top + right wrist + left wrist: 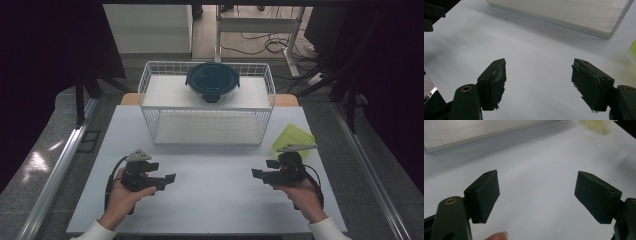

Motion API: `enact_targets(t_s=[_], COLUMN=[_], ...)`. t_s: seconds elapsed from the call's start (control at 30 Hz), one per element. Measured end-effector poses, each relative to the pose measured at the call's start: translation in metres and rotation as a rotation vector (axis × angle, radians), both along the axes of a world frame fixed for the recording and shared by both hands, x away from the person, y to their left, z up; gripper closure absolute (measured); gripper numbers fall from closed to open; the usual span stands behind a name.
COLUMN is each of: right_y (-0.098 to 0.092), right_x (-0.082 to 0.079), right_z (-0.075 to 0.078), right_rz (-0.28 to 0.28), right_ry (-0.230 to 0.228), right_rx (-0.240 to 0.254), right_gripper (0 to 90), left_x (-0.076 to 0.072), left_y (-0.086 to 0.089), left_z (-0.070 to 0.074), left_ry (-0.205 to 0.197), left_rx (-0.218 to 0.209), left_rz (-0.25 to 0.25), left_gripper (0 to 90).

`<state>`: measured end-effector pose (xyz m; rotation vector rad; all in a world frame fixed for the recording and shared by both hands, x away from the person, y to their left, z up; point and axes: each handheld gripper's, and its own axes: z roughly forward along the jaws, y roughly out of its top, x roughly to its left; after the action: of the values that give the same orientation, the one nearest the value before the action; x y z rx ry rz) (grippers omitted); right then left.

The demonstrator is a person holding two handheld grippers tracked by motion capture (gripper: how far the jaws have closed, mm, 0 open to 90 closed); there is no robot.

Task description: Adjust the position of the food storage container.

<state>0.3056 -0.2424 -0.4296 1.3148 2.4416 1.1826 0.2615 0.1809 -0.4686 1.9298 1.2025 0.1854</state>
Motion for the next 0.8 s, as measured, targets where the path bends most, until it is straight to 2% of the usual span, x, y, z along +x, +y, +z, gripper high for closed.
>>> enact_targets(t_s=[0.2,0.27,0.3,0.4,0.43,0.5,0.53,0.57,0.6,0.8], right_y=[-0.008,-0.016,-0.024,-0.033,-0.043,-0.051,-0.051,-0.055,-0.062,-0.077], right_x=[0.01,0.016,0.025,0.034,0.045,0.055,0.055,0.061,0.072,0.098], right_z=[0.005,0.011,0.018,0.024,0.029,0.033,0.033,0.034,0.035,0.033], right_rz=[-0.014,-0.037,-0.051,-0.073,-0.089,-0.094,-0.094,-0.096,-0.104,-0.13], right_ry=[-0.008,-0.04,-0.051,-0.05,-0.044,-0.047,-0.047,-0.048,-0.04,-0.01], right_rx=[-0.044,-0.068,-0.093,-0.105,-0.114,-0.132,-0.132,-0.146,-0.182,-0.24], right_gripper=[32.4,35.8,38.6,40.4,42.7,45.5,45.5,48.1,52.2,64.0], left_x=[0.0,0.0,0.0,0.0,0.0,0.001,0.001,0.002,0.002,0.002], left_y=[0.001,0.001,0.0,-0.001,0.0,0.0,0.0,0.0,0.0,-0.001], left_z=[0.0,0.001,0.001,0.0,0.0,-0.002,-0.002,-0.003,-0.004,-0.005], left_ry=[0.006,0.006,0.005,0.006,0.008,0.014,0.014,0.016,0.02,0.018], left_rx=[-0.013,-0.005,-0.003,-0.005,-0.002,-0.002,-0.002,-0.001,-0.001,0.002], left_rz=[0.006,-0.001,-0.004,-0.005,-0.006,-0.006,-0.006,-0.006,-0.005,-0.011], left_gripper=[19.6,19.6,19.6,19.6,19.6,19.6,19.6,19.6,19.6,19.6])
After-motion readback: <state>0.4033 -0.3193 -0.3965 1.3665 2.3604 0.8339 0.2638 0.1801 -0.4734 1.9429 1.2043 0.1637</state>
